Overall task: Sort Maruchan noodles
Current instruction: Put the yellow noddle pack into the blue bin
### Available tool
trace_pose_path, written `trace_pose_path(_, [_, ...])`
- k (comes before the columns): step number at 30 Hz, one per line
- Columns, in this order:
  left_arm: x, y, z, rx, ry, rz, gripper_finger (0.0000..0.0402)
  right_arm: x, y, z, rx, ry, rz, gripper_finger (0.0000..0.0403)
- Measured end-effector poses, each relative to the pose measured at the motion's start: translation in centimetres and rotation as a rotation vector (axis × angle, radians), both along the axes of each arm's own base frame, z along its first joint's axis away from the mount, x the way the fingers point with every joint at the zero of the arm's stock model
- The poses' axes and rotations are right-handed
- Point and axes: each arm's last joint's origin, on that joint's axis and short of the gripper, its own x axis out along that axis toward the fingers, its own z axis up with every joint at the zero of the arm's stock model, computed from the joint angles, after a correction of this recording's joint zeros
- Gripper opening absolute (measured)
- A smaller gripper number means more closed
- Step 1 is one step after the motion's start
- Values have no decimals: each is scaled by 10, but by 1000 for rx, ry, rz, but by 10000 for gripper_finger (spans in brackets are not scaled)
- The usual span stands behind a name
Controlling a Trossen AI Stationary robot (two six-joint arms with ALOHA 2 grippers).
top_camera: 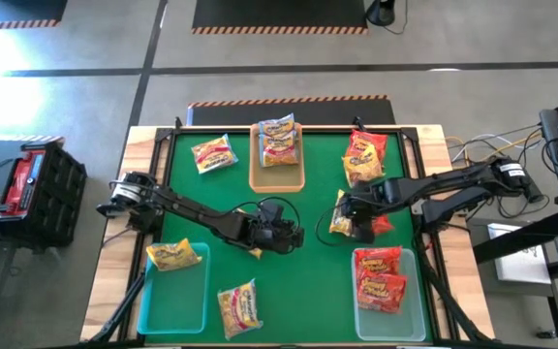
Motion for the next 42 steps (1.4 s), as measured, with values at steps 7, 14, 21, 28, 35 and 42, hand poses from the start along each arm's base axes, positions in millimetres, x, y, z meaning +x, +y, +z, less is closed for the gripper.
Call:
trace_pose_path(7, [0, 0, 0, -4, -1, 4, 0, -16, -1, -3, -9, 174, 6, 118])
trace_pose_path(14, [-1, 0, -1, 12, 23, -8, 0, 3, 0, -19, 22, -8, -48, 118])
trace_pose_path(21, [-3, 0, -3, 2, 61, -27, 0, 28, 2, -33, 30, -61, -60, 118])
trace_pose_path(28, [-5, 0, -5, -16, 96, -46, 0, 30, 2, -3, 56, -59, -82, 118])
trace_pose_path(35, [-6, 0, -6, -16, 104, -48, 0, 17, 2, -10, 22, 1, 12, 118])
trace_pose_path(42, [-7, 0, -7, -15, 114, -48, 0, 20, 2, -45, -18, 98, 134, 118])
